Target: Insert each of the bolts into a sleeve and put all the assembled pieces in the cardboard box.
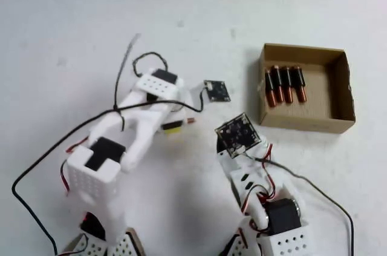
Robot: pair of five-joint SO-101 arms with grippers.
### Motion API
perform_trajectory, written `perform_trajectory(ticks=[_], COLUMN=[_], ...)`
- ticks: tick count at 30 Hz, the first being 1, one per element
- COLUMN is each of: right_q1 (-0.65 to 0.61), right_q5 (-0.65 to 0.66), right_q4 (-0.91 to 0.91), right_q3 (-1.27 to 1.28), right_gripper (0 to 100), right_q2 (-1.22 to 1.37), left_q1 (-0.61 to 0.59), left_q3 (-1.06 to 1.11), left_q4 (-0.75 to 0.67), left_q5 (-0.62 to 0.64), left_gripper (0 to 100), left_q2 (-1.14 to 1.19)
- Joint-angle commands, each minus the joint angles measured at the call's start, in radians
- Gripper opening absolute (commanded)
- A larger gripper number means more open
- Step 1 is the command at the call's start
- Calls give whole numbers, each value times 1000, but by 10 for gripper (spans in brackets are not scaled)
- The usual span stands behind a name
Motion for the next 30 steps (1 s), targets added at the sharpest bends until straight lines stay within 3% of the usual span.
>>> perform_trajectory(ticks=[1,6,10,16,22,30], right_q1=[7,7,7,7,7,7], right_q5=[-3,-3,-2,-2,-2,-2], right_q4=[-19,-19,-25,-25,-27,-27], right_q3=[-11,-9,2,3,3,3], right_gripper=[17,17,17,17,17,17], right_q2=[-15,-15,-15,-15,-15,-15], left_q1=[-33,-74,-124,-180,-209,-433], left_q3=[-120,-288,-394,-304,-80,152], left_q4=[178,382,525,529,529,445], left_q5=[-11,-12,-103,-127,-253,-540], left_gripper=[31,31,28,27,27,29], left_q2=[-13,-13,-30,-268,-510,-624])
